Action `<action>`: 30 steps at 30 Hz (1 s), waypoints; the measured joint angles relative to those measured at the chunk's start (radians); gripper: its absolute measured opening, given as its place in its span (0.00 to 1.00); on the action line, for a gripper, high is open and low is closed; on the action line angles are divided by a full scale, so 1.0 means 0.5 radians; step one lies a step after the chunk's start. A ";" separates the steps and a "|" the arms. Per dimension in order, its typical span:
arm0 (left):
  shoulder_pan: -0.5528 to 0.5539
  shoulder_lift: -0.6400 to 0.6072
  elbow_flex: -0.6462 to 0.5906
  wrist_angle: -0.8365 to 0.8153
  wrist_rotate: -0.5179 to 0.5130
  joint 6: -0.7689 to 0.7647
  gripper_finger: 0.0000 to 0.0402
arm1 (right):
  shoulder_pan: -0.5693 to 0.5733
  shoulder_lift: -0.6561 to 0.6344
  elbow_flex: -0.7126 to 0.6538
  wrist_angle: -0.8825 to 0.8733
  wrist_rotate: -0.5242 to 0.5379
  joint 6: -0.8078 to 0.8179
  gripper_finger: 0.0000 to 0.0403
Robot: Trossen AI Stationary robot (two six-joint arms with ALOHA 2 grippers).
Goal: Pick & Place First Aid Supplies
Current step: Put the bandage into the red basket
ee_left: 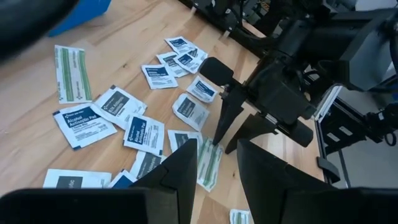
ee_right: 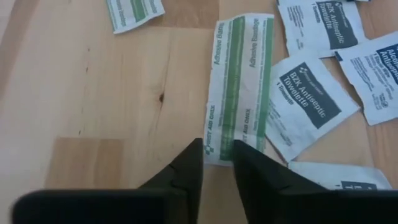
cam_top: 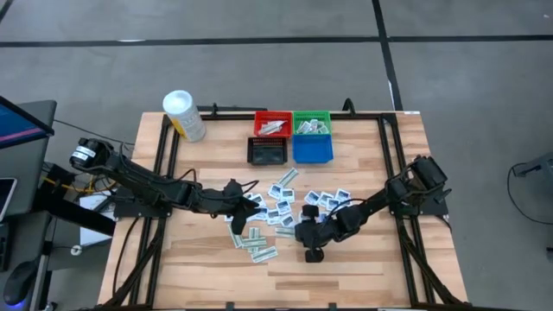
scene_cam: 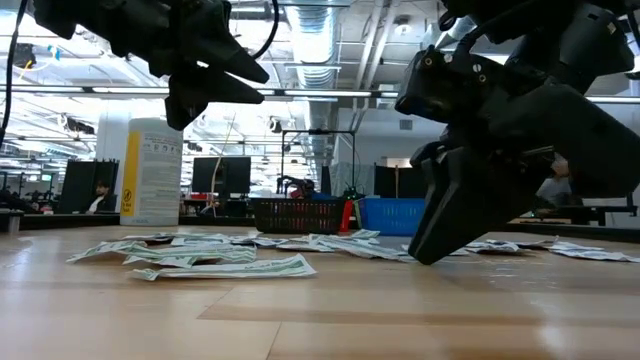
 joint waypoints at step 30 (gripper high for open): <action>-0.114 0.002 0.003 0.181 -0.172 -0.533 0.29 | 0.000 -0.395 0.186 0.139 0.397 -0.103 0.00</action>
